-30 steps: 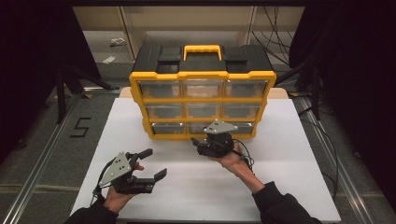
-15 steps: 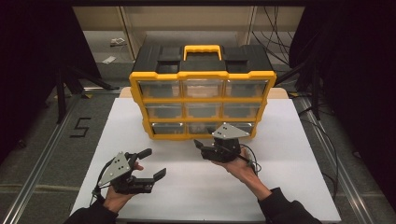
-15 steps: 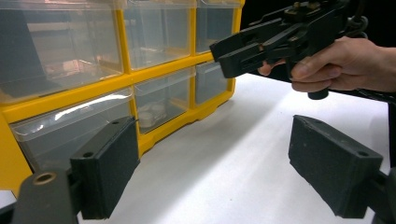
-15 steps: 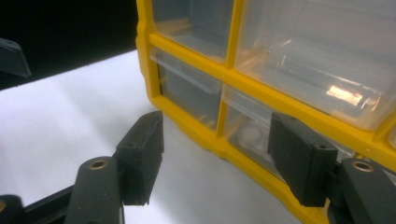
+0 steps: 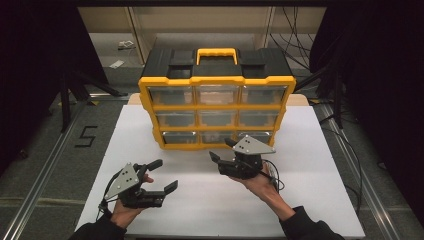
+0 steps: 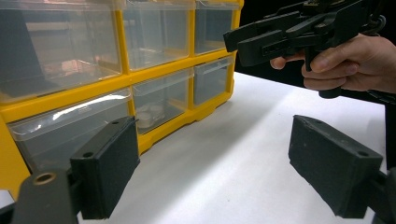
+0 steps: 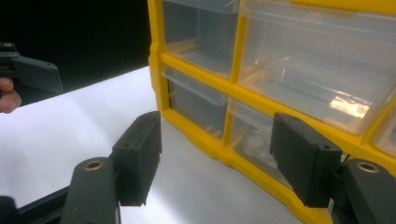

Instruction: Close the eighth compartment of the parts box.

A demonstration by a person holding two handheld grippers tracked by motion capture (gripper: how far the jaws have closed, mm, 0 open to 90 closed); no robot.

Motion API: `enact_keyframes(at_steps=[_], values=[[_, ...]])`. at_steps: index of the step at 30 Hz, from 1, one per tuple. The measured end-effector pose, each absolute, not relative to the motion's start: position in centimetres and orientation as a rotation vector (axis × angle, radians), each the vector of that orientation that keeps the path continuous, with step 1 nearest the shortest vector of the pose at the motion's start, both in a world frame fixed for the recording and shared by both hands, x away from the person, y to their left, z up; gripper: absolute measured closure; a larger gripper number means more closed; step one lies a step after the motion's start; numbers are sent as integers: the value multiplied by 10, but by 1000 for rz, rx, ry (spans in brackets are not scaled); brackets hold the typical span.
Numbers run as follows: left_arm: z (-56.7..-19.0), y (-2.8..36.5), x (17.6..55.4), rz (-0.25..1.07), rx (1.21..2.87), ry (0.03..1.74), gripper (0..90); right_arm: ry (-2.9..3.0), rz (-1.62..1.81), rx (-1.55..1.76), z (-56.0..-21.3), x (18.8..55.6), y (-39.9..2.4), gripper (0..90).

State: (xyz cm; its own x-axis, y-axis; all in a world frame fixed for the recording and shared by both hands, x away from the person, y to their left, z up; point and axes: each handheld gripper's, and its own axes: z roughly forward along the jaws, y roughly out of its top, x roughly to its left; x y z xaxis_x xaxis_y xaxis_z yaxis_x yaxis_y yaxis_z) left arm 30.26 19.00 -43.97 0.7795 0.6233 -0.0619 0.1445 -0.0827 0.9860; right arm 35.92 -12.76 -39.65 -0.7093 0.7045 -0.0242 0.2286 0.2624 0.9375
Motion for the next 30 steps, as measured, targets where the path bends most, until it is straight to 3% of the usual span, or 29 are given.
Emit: enact_keyframes(at_steps=[30], values=[[-440,190,302,450,1634,620,159,2034,1517,838,-392,339,-144,316]])
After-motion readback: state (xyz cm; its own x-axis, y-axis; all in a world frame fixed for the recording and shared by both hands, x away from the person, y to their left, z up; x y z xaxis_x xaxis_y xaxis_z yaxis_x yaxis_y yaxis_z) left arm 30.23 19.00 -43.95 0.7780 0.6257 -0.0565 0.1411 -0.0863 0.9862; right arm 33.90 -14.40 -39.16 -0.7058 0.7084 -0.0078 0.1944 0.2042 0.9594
